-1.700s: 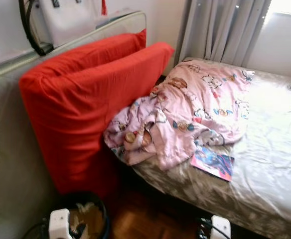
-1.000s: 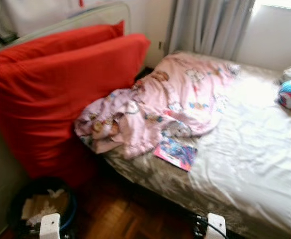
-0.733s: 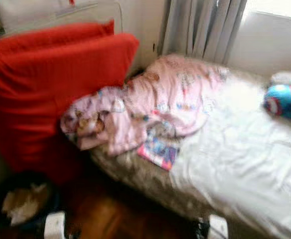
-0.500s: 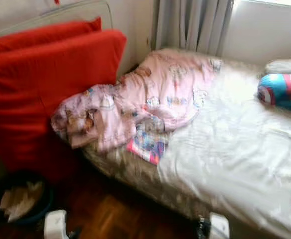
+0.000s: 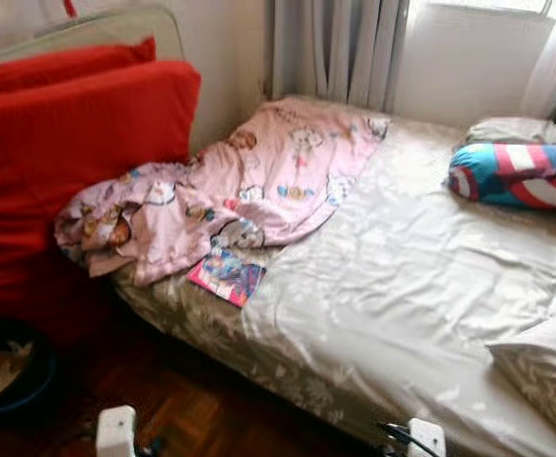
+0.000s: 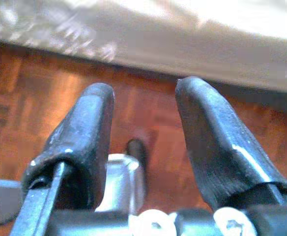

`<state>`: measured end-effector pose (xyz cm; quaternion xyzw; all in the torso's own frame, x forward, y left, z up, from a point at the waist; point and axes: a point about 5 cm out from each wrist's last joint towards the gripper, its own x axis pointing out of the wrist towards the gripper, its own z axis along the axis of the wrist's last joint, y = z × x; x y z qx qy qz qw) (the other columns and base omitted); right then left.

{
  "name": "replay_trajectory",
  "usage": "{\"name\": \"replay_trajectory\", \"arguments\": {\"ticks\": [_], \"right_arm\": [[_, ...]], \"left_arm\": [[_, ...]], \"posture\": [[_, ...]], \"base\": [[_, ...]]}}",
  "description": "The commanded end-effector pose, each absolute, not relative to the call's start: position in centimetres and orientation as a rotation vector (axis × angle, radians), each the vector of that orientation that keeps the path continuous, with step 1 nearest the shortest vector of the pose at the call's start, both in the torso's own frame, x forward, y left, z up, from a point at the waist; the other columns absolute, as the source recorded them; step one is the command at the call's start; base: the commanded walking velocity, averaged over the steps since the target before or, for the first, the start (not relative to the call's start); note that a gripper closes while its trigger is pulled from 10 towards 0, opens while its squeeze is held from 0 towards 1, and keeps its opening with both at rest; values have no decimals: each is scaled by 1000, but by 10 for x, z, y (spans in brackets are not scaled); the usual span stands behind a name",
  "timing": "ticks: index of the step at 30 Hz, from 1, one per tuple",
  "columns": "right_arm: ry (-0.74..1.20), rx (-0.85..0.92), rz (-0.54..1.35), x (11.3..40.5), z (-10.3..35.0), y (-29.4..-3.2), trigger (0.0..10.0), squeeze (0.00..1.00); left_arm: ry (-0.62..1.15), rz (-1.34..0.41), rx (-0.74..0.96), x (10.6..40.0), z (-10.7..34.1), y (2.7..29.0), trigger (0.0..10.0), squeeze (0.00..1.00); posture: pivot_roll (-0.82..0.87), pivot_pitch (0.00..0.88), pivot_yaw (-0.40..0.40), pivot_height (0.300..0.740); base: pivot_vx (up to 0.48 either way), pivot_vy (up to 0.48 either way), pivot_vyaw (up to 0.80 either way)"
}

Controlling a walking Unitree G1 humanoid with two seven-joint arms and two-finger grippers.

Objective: Clean up the room

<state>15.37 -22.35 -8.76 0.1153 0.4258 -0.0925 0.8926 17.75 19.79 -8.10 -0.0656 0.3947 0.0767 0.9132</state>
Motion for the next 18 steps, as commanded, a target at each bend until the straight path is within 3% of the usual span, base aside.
{"name": "replay_trajectory", "arguments": {"ticks": [1,18], "right_arm": [[874,256,-186,158,-87,-217,10000,0],[880,245,-181,157,-88,-217,10000,0]], "left_arm": [[830,178,-111,174,-81,209,10000,0],[838,172,-108,172,-82,209,10000,0]], "posture": [[68,2,-24,740],[67,0,-25,740]], "base": [[0,-398,0],[0,-397,0]]}}
